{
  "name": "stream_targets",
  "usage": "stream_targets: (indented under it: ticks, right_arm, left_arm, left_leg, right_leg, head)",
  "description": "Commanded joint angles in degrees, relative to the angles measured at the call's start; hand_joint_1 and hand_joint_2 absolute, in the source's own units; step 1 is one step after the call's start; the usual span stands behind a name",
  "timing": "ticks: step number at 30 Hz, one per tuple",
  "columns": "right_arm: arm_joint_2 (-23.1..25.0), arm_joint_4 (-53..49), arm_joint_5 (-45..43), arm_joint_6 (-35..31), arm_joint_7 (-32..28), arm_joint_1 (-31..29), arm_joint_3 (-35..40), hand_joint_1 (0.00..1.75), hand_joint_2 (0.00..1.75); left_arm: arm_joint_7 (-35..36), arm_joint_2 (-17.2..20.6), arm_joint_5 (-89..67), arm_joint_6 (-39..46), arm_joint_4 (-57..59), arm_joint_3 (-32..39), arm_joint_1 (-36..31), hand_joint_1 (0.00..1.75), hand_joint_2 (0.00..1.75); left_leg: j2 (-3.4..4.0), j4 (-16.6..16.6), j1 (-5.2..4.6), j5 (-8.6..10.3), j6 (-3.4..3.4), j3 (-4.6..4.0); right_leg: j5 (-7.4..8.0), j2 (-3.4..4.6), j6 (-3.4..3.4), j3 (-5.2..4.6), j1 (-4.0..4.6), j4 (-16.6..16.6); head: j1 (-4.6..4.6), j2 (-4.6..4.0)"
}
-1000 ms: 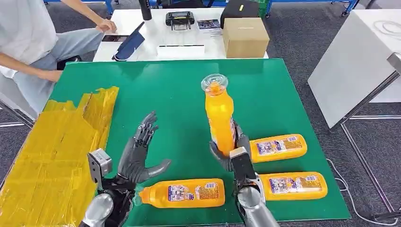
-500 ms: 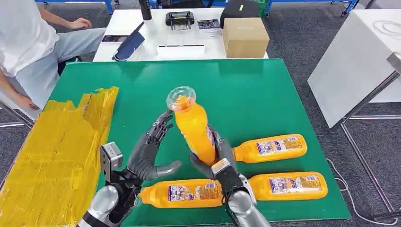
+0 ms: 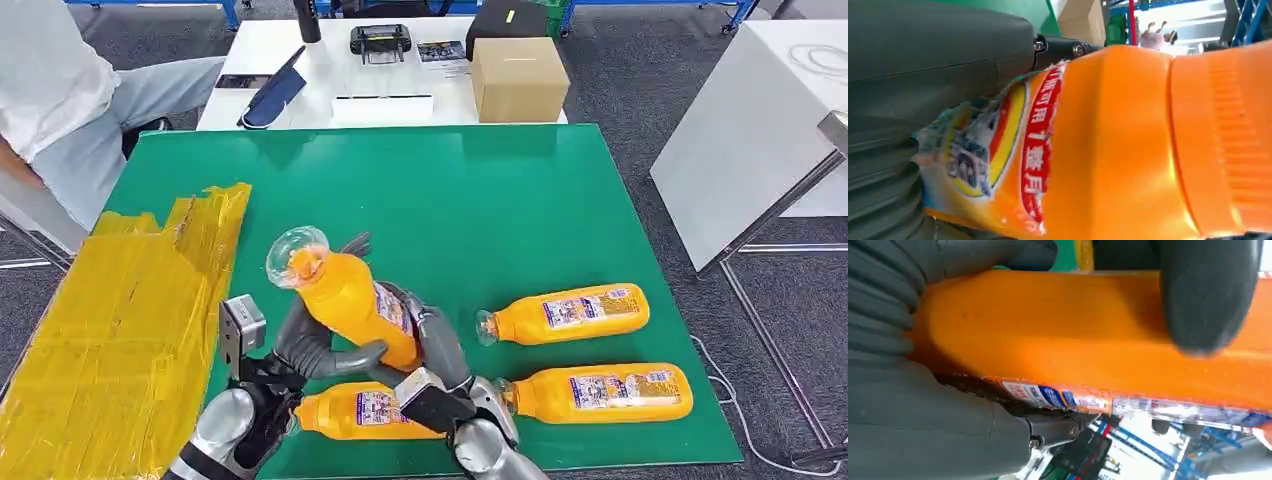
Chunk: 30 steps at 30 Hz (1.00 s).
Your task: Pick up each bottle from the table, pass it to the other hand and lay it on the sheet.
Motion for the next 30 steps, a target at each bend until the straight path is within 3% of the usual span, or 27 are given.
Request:
stream_targets:
  ticks: [1,18,19,20,21,24,30]
  right_arm:
    - [-0.82,5.71,0.67,-0.47,0.7,-2.81,4.57,1.75,1.75]
    - [-0.62,6.6,0.11,-2.34,1.03,-2.71,3.09,1.75,1.75]
    - [-0.5,6.15,-0.33,-2.89,0.9,-2.46,2.45,1.2,1.75]
    - [-0.5,6.15,-0.33,-2.89,0.9,-2.46,2.45,0.28,1.75]
    - [-0.44,5.37,-0.86,-3.65,0.54,-2.16,1.73,0.0,1.75]
    - [-1.63,4.12,-1.65,-3.87,0.37,-2.44,0.73,0.0,1.75]
    - [-2.63,-4.97,-3.39,-6.32,-1.18,0.68,-3.81,0.0,1.75]
  left_arm:
    - [-0.55,-0.83,2.02,1.33,3.49,0.19,-2.07,1.75,1.75]
    - [-1.32,-0.72,4.44,3.72,1.37,2.32,-1.34,1.75,1.75]
    - [-1.66,-0.63,4.09,4.14,1.06,2.52,-1.21,1.75,1.75]
    - [-1.66,-0.63,4.09,4.14,1.06,2.52,-1.21,1.75,1.75]
    - [-2.05,-0.41,3.53,4.77,0.66,2.77,-1.16,1.75,1.75]
    - [-2.45,0.61,2.42,5.52,-0.4,3.27,-1.38,1.75,1.75]
    - [-6.51,5.04,-18.43,20.6,-4.93,7.21,-2.57,1.75,1.75]
  left_leg:
    - [-0.03,-0.04,0.07,-0.02,-0.03,0.13]
    - [-0.03,-0.03,0.04,-0.01,-0.02,0.08]
    - [-0.04,-0.03,0.09,-0.03,-0.03,0.13]
    - [-0.02,-0.03,0.04,-0.01,-0.02,0.07]
    - [-0.04,-0.03,0.08,-0.03,-0.03,0.12]
    - [-0.03,-0.02,0.09,-0.04,-0.04,0.12]
    - [-0.05,0.04,0.07,-0.04,-0.04,0.02]
  right_leg:
    - [0.0,0.0,-0.06,0.16,0.07,-0.09]
    - [0.0,-0.02,-0.04,0.11,0.05,-0.06]
    - [-0.01,-0.01,-0.06,0.17,0.09,-0.1]
    - [0.0,-0.01,-0.04,0.09,0.04,-0.05]
    - [-0.01,-0.01,-0.06,0.16,0.08,-0.09]
    - [-0.02,0.0,-0.07,0.16,0.1,-0.09]
    - [-0.03,-0.02,-0.07,0.04,0.07,0.02]
  head:
    - [0.0,0.0]
    - [0.0,0.0]
    - [0.0,0.0]
    - [0.0,0.0]
    - [0.0,0.0]
    - [0.0,0.0]
    - [0.0,0.0]
